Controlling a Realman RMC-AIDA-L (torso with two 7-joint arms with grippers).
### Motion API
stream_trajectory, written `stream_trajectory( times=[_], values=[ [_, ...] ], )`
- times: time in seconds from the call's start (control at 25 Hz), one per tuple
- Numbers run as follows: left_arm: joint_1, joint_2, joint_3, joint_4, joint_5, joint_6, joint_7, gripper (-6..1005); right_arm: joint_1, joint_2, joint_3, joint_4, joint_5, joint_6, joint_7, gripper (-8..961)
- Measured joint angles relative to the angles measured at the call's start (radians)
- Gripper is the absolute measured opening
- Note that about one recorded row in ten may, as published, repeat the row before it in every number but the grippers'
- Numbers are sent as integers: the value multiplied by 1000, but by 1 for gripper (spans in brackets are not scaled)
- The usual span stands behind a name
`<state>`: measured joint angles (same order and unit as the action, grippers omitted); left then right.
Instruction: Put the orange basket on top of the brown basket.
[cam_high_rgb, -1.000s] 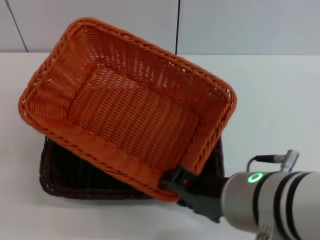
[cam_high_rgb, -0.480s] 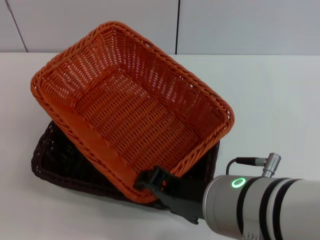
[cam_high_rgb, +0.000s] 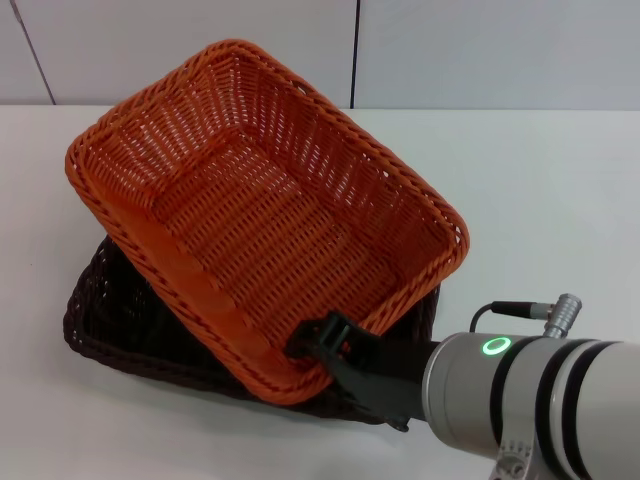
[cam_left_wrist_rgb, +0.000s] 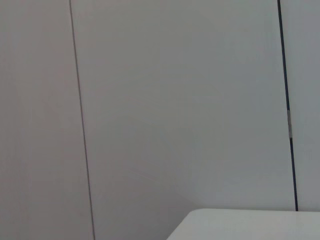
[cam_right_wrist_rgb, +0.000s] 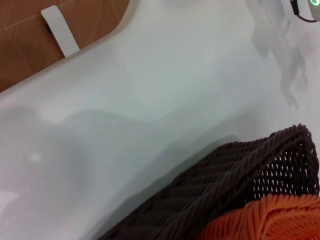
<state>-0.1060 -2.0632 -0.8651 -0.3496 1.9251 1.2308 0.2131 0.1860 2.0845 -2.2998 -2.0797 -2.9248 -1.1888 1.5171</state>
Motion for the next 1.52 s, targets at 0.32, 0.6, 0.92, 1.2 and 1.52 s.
stream_trajectory(
  times=[0.32,0.6,0.92,1.2,1.52],
  values=[
    [-14,-1,2,0,0,-17,0,683,-28,-2,-1,3,0,39,1,556],
    [-16,-1,2,0,0,-19,1,683,-44,-6,-26,4,1,102,-8,709],
    [-22,0,2,8,0,-22,2,683,-43,-7,-99,7,3,121,-9,774],
    [-35,0,2,26,0,-23,2,683,-38,-7,-141,12,5,154,-2,774],
    [-36,0,-1,49,0,-24,0,683,-33,-4,-155,99,65,619,273,774]
  ],
)
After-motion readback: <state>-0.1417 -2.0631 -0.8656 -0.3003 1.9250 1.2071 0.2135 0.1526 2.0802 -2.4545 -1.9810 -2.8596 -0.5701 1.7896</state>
